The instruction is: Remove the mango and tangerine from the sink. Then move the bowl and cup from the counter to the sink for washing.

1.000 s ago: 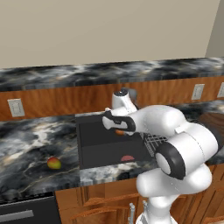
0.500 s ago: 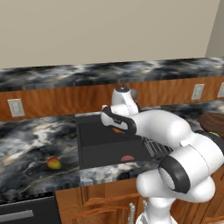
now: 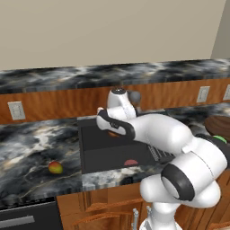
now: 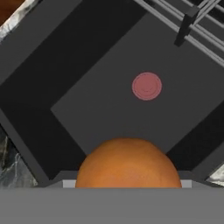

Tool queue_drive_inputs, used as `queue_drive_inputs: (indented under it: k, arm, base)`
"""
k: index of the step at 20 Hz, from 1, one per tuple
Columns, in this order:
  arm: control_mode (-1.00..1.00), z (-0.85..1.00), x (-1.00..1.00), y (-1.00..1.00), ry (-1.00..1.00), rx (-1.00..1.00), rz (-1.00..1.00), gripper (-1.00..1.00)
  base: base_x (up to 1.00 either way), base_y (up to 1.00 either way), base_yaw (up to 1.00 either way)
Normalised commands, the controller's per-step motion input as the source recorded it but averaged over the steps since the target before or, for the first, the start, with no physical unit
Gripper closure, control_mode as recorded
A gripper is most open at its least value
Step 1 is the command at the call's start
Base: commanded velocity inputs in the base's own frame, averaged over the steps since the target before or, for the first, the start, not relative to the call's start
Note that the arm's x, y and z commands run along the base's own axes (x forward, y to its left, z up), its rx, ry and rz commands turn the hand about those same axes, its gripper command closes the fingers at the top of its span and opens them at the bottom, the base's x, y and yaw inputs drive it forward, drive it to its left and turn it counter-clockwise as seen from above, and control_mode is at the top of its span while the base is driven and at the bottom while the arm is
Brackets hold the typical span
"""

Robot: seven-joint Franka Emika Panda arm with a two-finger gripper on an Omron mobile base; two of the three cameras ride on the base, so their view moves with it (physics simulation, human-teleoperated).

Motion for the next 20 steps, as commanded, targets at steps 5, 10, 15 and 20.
queue_drive_inputs:
  k: [5, 10, 15, 20]
  arm:
    - [-1.00, 0.06, 0.00, 0.41, 0.00, 0.00, 0.01, 1.00]
    - [-1.00, 0.05, 0.00, 0.41, 0.00, 0.01, 0.04, 1.00]
    - [-1.00, 0.01, 0.00, 0.42, 0.00, 0.04, 0.05, 1.00]
    - [-1.00, 0.00, 0.00, 0.41, 0.00, 0.02, 0.03, 1.00]
  base:
    - [0.00, 0.00, 0.00]
    - [0.00, 0.00, 0.00]
    - [0.00, 0.00, 0.00]
    - [0.00, 0.00, 0.00]
